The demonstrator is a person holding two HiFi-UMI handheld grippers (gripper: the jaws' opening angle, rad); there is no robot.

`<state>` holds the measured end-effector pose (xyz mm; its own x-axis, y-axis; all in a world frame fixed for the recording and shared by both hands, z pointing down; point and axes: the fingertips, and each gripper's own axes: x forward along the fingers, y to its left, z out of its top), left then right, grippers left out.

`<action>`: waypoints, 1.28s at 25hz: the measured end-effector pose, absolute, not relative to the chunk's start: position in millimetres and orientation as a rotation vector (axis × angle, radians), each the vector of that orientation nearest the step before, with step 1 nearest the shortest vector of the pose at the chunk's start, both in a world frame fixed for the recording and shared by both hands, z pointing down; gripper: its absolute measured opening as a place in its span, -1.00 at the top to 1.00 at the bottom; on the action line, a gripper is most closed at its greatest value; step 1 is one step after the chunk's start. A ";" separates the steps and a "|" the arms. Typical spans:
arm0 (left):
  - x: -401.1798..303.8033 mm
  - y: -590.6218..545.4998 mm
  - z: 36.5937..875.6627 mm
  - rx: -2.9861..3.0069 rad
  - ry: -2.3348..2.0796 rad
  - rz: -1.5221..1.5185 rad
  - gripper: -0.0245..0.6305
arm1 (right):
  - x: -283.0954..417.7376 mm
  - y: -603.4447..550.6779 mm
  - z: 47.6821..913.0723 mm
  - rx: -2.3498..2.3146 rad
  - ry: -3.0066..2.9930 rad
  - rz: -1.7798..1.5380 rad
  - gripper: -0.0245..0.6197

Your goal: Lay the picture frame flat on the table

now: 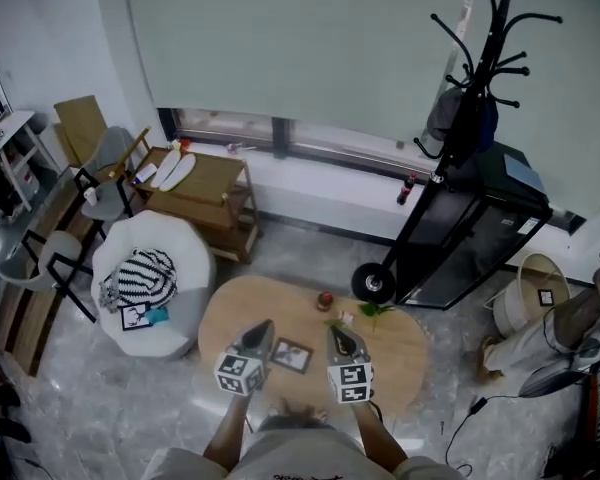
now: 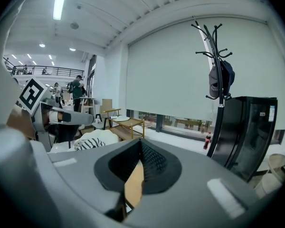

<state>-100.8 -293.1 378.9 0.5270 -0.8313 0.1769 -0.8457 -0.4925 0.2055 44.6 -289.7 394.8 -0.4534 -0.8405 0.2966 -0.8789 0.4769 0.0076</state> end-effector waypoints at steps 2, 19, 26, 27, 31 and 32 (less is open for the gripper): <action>-104.2 -293.2 363.7 2.520 -1.423 0.077 0.93 | 48.6 -288.4 383.7 1.487 -2.471 0.193 0.91; -99.2 -300.6 309.7 2.580 -1.444 0.024 0.93 | 82.7 -299.7 323.5 1.617 -2.473 0.132 0.91; -97.2 -308.9 303.2 2.600 -1.457 0.014 0.93 | 82.4 -306.8 321.2 1.630 -2.481 0.146 0.91; -96.9 -310.9 302.3 2.600 -1.458 0.011 0.93 | 82.8 -308.3 320.8 1.631 -2.481 0.147 0.91; -94.8 -317.4 299.0 2.594 -1.456 0.003 0.93 | 85.9 -314.1 317.7 1.630 -2.476 0.152 0.91; -94.5 -319.5 298.4 2.594 -1.456 0.003 0.93 | 86.4 -316.1 316.6 1.629 -2.475 0.152 0.91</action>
<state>-94.5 -319.5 298.4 0.5238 -0.8477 0.0833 -0.8481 -0.5099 0.1439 86.4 -316.1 316.6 -0.3864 -0.9003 0.2006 -0.9181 0.3963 0.0103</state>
